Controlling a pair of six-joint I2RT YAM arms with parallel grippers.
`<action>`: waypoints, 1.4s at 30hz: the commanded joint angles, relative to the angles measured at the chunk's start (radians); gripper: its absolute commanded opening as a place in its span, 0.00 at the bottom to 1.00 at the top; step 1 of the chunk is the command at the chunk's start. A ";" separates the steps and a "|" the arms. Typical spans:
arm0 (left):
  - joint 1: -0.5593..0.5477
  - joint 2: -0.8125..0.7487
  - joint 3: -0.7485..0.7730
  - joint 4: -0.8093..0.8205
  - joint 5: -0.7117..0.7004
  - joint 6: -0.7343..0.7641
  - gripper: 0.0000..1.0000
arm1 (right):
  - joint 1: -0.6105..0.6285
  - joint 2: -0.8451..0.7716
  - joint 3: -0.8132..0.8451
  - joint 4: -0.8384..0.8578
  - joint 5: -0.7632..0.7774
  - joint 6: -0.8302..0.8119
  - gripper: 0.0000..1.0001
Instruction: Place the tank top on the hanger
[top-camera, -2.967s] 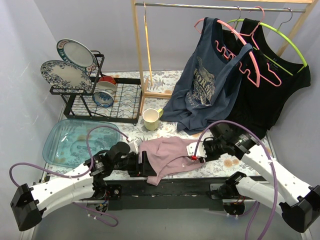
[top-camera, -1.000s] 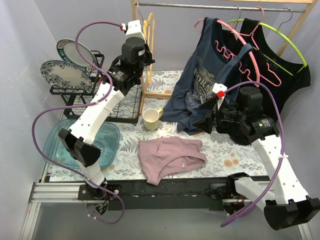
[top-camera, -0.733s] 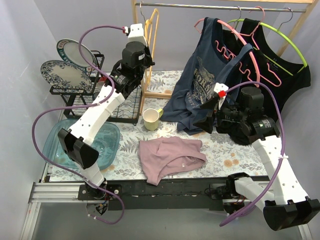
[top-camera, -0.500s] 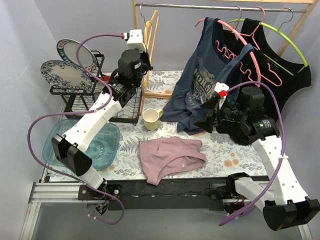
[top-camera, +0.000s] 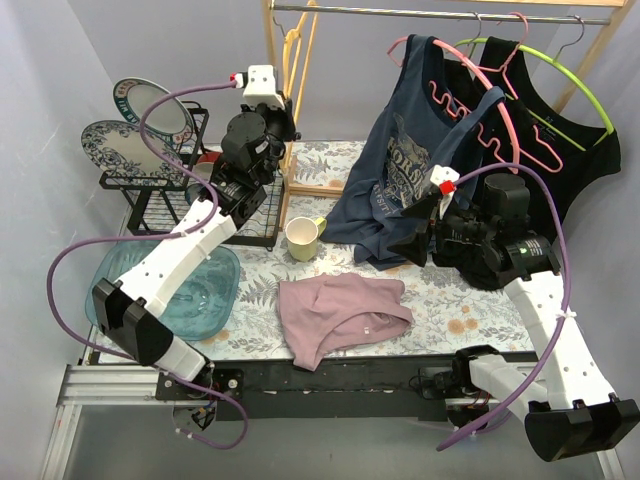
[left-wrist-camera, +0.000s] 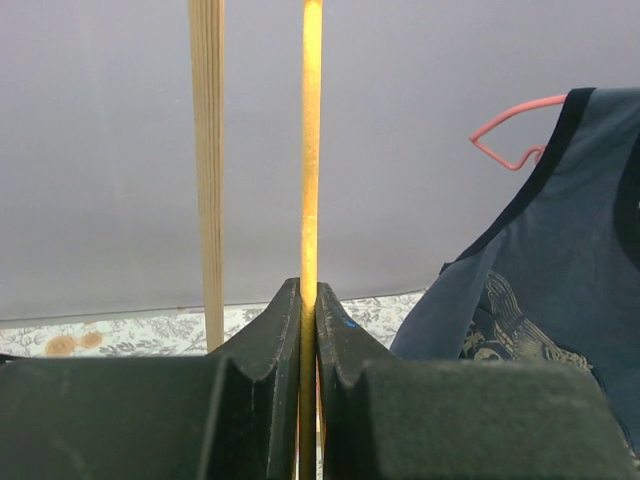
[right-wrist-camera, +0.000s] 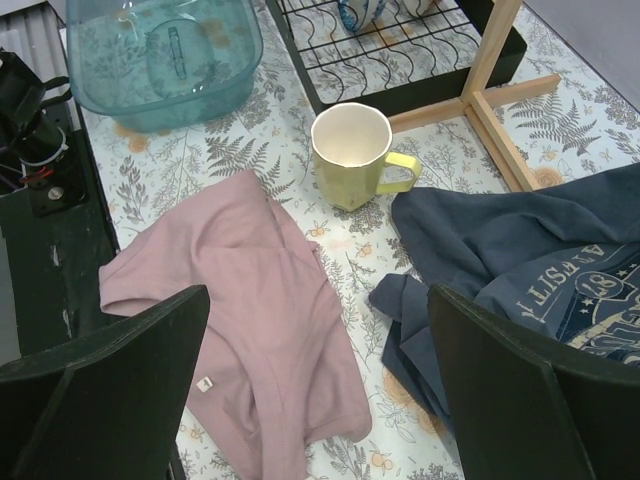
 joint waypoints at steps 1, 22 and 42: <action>-0.005 -0.109 -0.041 0.038 0.053 -0.002 0.00 | -0.009 -0.019 -0.001 0.030 -0.022 0.012 0.99; -0.326 -0.534 -0.472 -0.120 0.336 0.039 0.00 | 0.042 0.213 0.606 -0.243 0.015 -0.131 0.96; -0.324 -0.519 -0.352 -0.465 0.742 0.047 0.00 | 0.077 0.225 0.546 -0.619 -0.093 -0.584 0.96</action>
